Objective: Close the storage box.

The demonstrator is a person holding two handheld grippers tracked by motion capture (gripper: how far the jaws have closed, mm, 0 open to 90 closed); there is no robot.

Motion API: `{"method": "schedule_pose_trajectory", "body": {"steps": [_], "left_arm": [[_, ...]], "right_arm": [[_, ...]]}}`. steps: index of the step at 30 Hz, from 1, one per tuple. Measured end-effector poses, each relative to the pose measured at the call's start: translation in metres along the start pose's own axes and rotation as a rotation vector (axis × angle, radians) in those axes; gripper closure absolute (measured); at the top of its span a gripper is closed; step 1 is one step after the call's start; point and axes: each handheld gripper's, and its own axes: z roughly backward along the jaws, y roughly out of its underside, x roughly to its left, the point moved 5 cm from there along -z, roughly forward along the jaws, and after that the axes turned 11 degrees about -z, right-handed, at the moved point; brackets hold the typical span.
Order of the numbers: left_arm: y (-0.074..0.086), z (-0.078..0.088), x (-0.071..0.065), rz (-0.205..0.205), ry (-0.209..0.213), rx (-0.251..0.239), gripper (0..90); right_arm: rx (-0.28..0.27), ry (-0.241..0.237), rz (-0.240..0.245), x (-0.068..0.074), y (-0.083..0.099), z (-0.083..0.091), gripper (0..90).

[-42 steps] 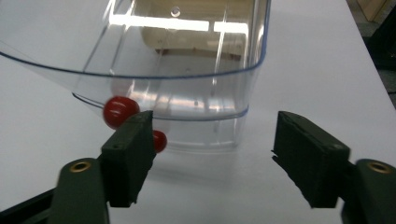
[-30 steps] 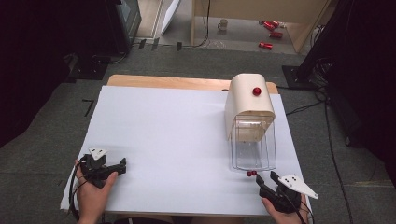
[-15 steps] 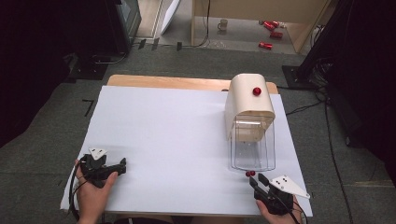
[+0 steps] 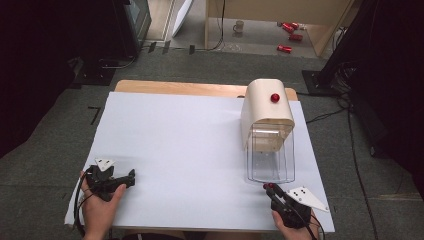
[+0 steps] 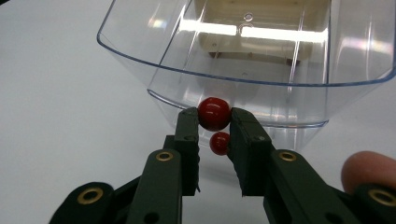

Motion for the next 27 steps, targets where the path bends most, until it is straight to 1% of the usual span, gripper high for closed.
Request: {"method": "schedule_pose_trajectory", "body": {"steps": [4, 13, 14, 17, 18, 19, 20, 21, 23, 24, 25, 27], "left_arm": [[0.0, 0.0, 0.0, 0.0, 0.0, 0.0, 0.0], [0.0, 0.0, 0.0, 0.0, 0.0, 0.0, 0.0], [0.0, 0.0, 0.0, 0.0, 0.0, 0.0, 0.0], [0.0, 0.0, 0.0, 0.0, 0.0, 0.0, 0.0], [0.0, 0.0, 0.0, 0.0, 0.0, 0.0, 0.0], [0.0, 0.0, 0.0, 0.0, 0.0, 0.0, 0.0], [0.0, 0.0, 0.0, 0.0, 0.0, 0.0, 0.0], [0.0, 0.0, 0.0, 0.0, 0.0, 0.0, 0.0], [0.0, 0.0, 0.0, 0.001, 0.0, 0.0, 0.0], [0.0, 0.0, 0.0, 0.001, 0.0, 0.0, 0.0], [0.0, 0.0, 0.0, 0.0, 0.0, 0.0, 0.0], [0.0, 0.0, 0.0, 0.0, 0.0, 0.0, 0.0]], "right_arm": [[-0.005, 0.003, -0.005, 0.0, -0.002, 0.001, 74.7], [-0.04, 0.012, -0.008, 0.001, -0.023, 0.003, 74.8], [-0.04, 0.012, -0.008, 0.001, -0.023, 0.003, 74.8], [-0.051, 0.018, -0.008, 0.0, -0.032, 0.001, 74.8], [-0.051, 0.018, -0.008, 0.0, -0.032, 0.001, 74.8], [-0.059, 0.02, -0.014, 0.0, -0.038, 0.0, 74.8], [-0.059, 0.02, -0.014, 0.0, -0.038, 0.0, 74.8], [-0.063, 0.022, -0.015, 0.001, -0.044, -0.002, 74.8], [-0.065, 0.021, -0.017, 0.001, -0.05, -0.004, 74.9], [-0.065, 0.021, -0.017, 0.001, -0.05, -0.004, 74.9], [-0.069, 0.023, -0.017, 0.002, -0.057, -0.007, 74.9], [-0.072, 0.02, -0.022, 0.003, -0.063, -0.01, 74.9]]}}
